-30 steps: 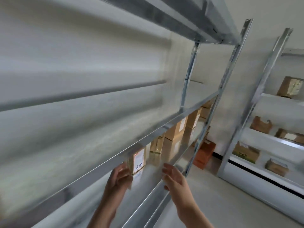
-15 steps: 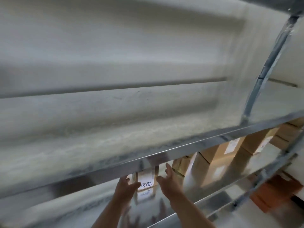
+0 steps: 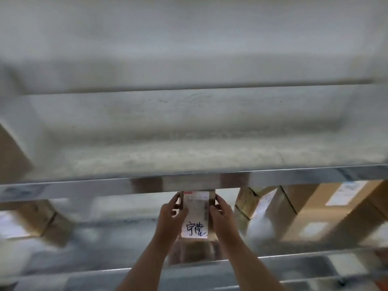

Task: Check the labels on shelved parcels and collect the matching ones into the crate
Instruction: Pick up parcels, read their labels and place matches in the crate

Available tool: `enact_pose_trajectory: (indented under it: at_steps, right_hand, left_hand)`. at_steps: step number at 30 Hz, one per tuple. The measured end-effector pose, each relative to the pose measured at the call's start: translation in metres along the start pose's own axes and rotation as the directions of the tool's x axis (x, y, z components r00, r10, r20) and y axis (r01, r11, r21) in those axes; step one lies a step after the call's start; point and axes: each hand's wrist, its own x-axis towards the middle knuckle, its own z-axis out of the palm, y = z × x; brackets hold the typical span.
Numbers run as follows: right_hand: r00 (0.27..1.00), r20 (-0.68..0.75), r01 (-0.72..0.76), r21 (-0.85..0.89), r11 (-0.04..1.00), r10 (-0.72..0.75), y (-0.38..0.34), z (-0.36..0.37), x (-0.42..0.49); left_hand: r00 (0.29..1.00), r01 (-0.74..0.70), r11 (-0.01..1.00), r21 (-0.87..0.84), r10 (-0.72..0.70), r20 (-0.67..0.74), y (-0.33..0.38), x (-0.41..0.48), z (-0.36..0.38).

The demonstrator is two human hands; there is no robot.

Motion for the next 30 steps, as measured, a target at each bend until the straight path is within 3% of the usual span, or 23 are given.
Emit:
enact_pose_trajectory:
  at_steps: [7, 11, 17, 30]
  right_hand:
    - [0.998, 0.052, 0.013, 0.342, 0.939, -0.033, -0.012, -0.002, -0.081]
    - [0.988, 0.117, 0.052, 0.389, 0.92, -0.105, -0.016, 0.007, -0.123]
    - [0.983, 0.12, 0.085, 0.378, 0.922, -0.14, -0.022, 0.012, -0.148]
    - [0.96, 0.208, 0.105, 0.347, 0.932, -0.186, -0.04, -0.023, -0.134]
  left_hand:
    - [1.0, 0.026, 0.917, -0.399, -0.023, 0.013, -0.001, -0.072, -0.027]
    - [0.999, -0.014, 0.871, -0.492, 0.028, 0.021, 0.002, -0.103, -0.041]
    - [0.99, -0.077, 0.866, -0.494, 0.126, 0.067, 0.024, -0.132, -0.06]
    - [0.989, -0.132, 0.856, -0.499, 0.145, -0.012, 0.043, -0.136, -0.027]
